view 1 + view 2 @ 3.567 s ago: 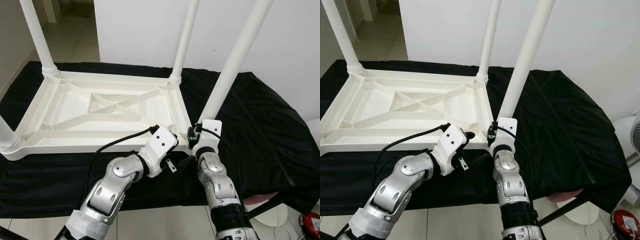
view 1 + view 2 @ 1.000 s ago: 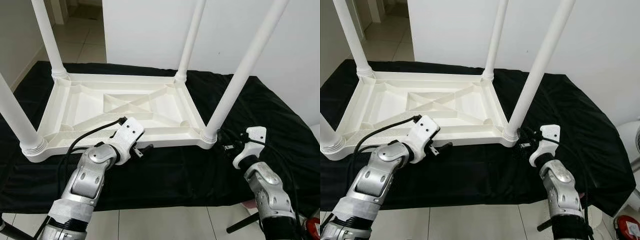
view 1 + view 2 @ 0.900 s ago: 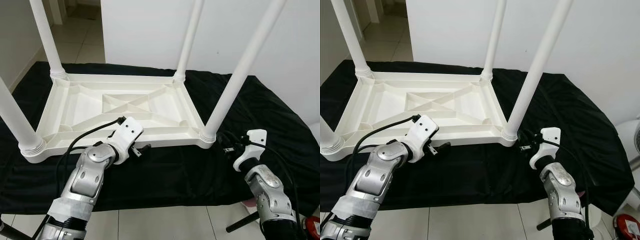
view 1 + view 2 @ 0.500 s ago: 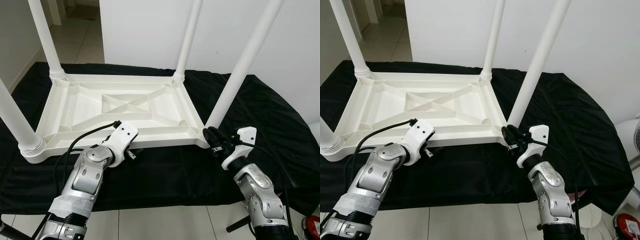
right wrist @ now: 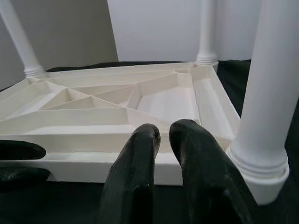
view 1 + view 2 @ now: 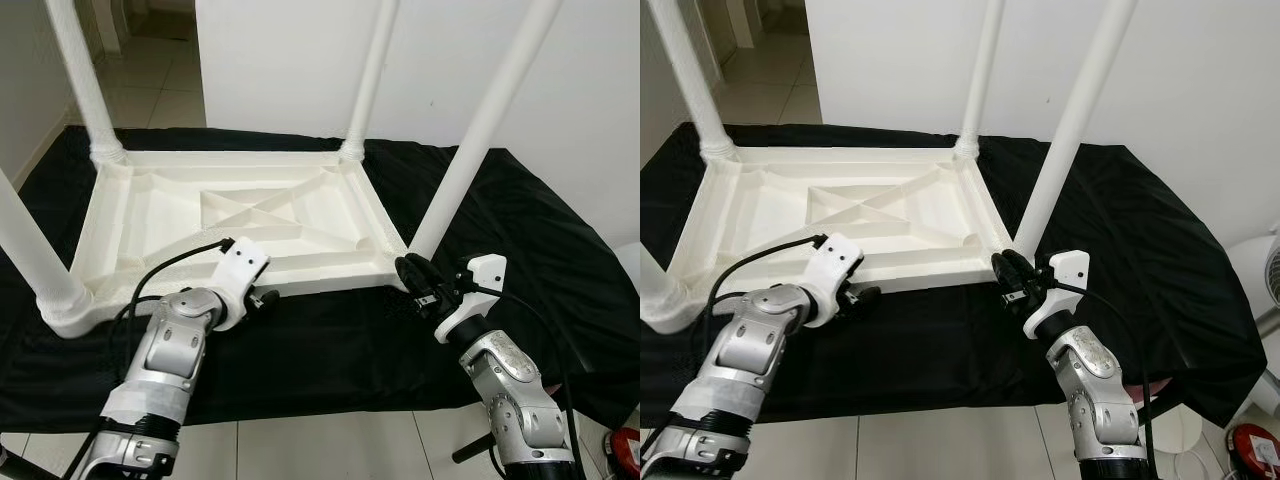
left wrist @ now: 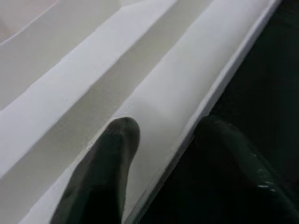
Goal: Building children table
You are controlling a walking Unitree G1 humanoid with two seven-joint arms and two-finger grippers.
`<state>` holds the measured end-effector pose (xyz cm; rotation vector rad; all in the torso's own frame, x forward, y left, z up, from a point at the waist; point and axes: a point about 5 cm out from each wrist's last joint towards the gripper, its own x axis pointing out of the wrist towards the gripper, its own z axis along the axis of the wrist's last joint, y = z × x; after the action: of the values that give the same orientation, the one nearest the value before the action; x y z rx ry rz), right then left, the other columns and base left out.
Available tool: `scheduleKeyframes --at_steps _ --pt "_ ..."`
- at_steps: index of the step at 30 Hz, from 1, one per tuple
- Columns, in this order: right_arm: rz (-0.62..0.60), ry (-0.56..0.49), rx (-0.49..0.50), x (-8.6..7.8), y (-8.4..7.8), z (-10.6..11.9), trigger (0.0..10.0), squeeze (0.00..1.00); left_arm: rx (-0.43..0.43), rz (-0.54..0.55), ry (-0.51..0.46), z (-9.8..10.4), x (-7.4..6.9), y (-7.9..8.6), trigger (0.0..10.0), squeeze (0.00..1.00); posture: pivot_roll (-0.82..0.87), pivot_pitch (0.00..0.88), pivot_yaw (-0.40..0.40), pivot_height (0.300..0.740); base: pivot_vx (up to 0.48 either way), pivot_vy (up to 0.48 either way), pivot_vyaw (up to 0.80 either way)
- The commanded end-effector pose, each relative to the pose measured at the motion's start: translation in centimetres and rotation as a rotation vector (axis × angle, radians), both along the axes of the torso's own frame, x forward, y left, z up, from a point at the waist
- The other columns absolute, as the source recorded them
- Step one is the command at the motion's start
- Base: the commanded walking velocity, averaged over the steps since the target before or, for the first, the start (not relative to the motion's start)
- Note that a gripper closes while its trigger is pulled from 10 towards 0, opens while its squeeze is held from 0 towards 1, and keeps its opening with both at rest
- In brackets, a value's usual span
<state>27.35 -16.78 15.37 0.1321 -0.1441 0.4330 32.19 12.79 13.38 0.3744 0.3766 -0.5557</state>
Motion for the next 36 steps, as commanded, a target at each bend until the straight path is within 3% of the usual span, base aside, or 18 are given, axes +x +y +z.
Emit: scheduleKeyframes --at_steps 1,2,3,8,9,10,11,15,20,28,29,34,35,36 --pt "-0.016 0.006 -0.007 -0.1 -0.4 0.1 10.0 0.00 0.070 0.240 -0.066 -0.4 0.3 1.6 0.6 0.00 -0.03 0.000 -0.077 0.740 0.000 0.000 0.00" --pt "-0.016 0.006 -0.007 -0.1 -0.4 0.1 10.0 0.00 0.070 0.240 -0.066 -0.4 0.3 1.6 0.6 0.00 -0.03 0.000 -0.077 0.740 0.000 0.000 0.00" --pt "-0.015 0.006 -0.007 0.0 -0.4 0.1 10.0 0.00 0.066 0.239 -0.070 -0.3 0.3 1.5 0.0 0.00 -0.03 0.000 -0.077 0.740 0.000 0.000 0.00" --pt "-0.015 0.005 -0.012 0.1 -0.3 0.3 10.0 0.00 0.040 0.207 -0.094 0.1 0.1 0.2 0.0 0.00 -0.03 0.000 -0.084 0.740 0.000 0.000 0.00" --pt "-0.013 0.005 -0.013 0.1 -0.2 0.3 10.0 0.00 0.018 0.184 -0.122 0.5 0.1 -0.4 0.7 0.00 -0.03 0.000 -0.087 0.740 0.000 0.000 0.00" --pt "-0.013 0.005 -0.013 0.1 -0.2 0.3 10.0 0.00 0.018 0.184 -0.122 0.5 0.1 -0.4 0.7 0.00 -0.03 0.000 -0.087 0.740 0.000 0.000 0.00" --pt "-0.011 0.007 -0.018 0.1 -0.1 0.2 10.0 0.00 -0.040 0.051 -0.188 1.5 -0.4 -3.0 10.0 0.00 -0.03 0.000 -0.087 0.740 0.000 0.000 0.00" --pt "-0.010 0.007 -0.019 0.1 -0.1 0.2 10.0 0.00 -0.051 0.007 -0.207 1.8 -0.7 -3.9 10.0 0.00 -0.03 0.000 -0.087 0.740 0.000 0.000 0.00" --pt "-0.017 0.008 -0.019 0.1 -0.1 0.2 10.0 0.00 -0.177 -0.147 -0.264 2.9 -2.1 -5.9 10.0 0.00 -0.03 0.000 -0.085 0.740 0.000 0.000 0.00" --pt "-0.020 0.007 -0.019 0.2 0.0 0.2 10.0 0.00 -0.188 -0.243 -0.264 3.1 -2.8 -7.2 10.0 0.00 -0.03 0.000 -0.083 0.740 0.000 0.000 0.00" --pt "-0.021 0.006 -0.018 0.2 0.0 0.2 10.0 0.00 -0.193 -0.253 -0.265 3.1 -2.9 -7.4 10.0 1.00 -0.03 0.000 -0.080 0.740 0.000 0.000 0.00" --pt "-0.027 0.006 -0.017 0.2 -0.1 0.2 10.0 0.00 -0.179 -0.289 -0.294 3.3 -3.3 -7.7 10.0 1.00 -0.03 0.000 -0.077 0.740 0.000 0.000 0.00" --pt "-0.028 0.005 -0.015 0.2 -0.1 0.2 10.0 0.00 -0.187 -0.291 -0.297 3.4 -3.5 -7.6 10.0 0.00 -0.03 0.000 -0.077 0.740 0.000 0.000 0.00" --pt "-0.029 0.005 -0.014 0.2 -0.1 0.2 10.0 0.00 -0.193 -0.294 -0.299 3.5 -3.6 -7.5 10.0 0.00 -0.03 0.000 -0.077 0.740 0.000 0.000 0.00"
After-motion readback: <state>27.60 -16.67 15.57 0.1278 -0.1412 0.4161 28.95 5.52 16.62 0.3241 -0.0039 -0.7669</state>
